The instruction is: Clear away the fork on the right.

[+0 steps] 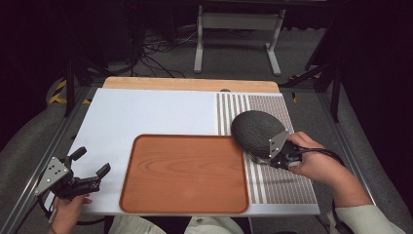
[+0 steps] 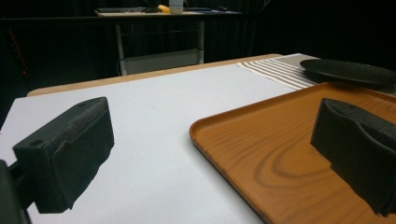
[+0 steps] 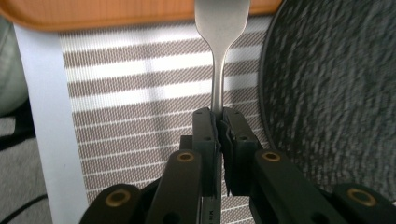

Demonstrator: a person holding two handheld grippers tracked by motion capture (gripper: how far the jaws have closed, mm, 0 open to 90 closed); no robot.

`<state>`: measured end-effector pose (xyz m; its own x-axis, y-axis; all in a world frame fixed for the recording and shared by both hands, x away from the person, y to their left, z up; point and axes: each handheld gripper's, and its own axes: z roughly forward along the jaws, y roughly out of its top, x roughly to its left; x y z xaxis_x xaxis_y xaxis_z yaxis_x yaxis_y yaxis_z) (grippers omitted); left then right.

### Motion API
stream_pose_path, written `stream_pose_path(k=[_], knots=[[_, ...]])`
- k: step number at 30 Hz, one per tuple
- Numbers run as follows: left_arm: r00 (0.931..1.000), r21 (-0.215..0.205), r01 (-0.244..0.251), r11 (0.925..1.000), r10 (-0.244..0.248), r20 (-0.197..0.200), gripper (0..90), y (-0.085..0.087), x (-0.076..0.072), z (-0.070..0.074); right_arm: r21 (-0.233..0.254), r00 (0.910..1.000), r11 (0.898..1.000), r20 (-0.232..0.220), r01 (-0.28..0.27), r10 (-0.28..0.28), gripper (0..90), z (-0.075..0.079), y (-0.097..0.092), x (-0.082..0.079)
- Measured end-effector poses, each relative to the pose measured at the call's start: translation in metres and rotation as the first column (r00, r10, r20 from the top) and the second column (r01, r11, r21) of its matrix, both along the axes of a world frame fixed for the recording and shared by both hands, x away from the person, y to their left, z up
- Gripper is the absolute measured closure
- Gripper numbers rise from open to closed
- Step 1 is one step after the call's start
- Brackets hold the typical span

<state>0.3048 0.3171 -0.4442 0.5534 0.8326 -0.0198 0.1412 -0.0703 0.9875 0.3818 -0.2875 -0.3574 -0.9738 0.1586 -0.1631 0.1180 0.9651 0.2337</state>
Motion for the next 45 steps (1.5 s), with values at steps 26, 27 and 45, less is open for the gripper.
stream_pose_path(k=[26,27,45], knots=[[1.0,-0.001,-0.002,1.0,0.002,0.0,0.0,0.001,0.0,0.0,0.305,0.9871,0.943,0.047,0.131,-0.153,84.7,0.023,0.017,-0.002],[1.0,-0.001,-0.001,1.0,0.001,0.0,0.0,0.001,0.0,0.0,0.316,0.9857,0.938,0.039,0.144,-0.164,84.7,0.024,0.019,-0.002],[1.0,0.001,0.003,1.0,-0.003,0.002,0.0,0.001,-0.001,0.001,0.388,0.9415,0.86,-0.085,0.333,-0.326,84.7,0.03,0.055,-0.006]])
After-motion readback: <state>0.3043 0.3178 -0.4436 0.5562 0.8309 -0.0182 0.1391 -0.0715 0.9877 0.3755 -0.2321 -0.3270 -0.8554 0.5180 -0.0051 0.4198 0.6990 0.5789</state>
